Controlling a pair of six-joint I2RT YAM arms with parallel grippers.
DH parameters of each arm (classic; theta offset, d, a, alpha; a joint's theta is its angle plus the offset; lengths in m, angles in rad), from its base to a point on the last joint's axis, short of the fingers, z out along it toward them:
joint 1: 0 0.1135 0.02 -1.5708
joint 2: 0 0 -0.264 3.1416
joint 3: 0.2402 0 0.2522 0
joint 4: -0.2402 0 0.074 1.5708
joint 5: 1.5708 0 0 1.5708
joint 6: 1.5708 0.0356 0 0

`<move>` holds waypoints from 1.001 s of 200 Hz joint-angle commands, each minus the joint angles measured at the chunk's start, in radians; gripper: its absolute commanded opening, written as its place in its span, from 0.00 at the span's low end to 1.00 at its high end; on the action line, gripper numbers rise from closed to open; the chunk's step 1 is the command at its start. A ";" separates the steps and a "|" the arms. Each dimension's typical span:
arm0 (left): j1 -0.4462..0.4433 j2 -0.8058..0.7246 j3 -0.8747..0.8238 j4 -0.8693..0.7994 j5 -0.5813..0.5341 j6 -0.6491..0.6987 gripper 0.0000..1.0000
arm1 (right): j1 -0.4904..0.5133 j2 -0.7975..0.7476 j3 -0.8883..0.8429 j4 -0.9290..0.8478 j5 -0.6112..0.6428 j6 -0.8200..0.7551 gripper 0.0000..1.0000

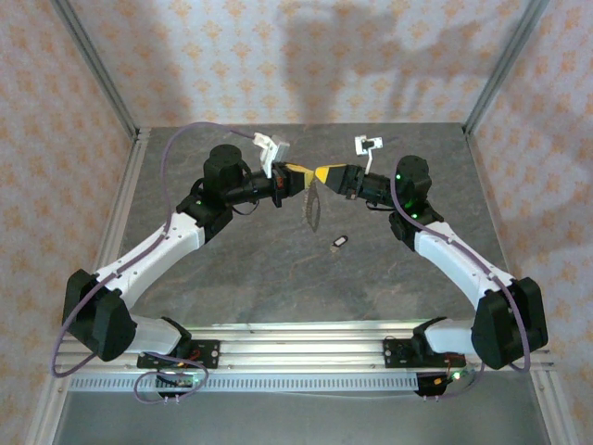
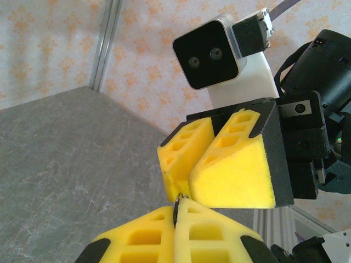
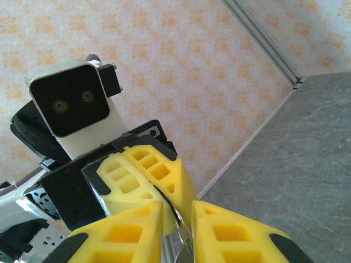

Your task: Put the keys on the keyring

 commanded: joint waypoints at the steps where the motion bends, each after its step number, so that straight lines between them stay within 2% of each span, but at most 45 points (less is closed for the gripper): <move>1: 0.013 -0.006 0.042 0.060 0.008 -0.018 0.00 | 0.014 -0.018 -0.008 0.034 -0.033 -0.021 0.21; 131: 0.016 0.001 0.039 0.063 0.014 -0.027 0.00 | 0.023 -0.012 -0.012 0.038 -0.011 -0.027 0.19; 153: 0.016 0.006 0.034 0.066 0.022 -0.032 0.00 | 0.023 -0.010 0.001 0.038 0.005 -0.026 0.14; 174: 0.016 0.009 0.032 0.068 0.030 -0.039 0.00 | 0.023 -0.006 0.011 0.045 0.022 -0.019 0.00; 200: 0.016 0.008 0.028 0.079 0.035 -0.055 0.00 | 0.023 -0.006 0.009 0.069 0.050 0.001 0.00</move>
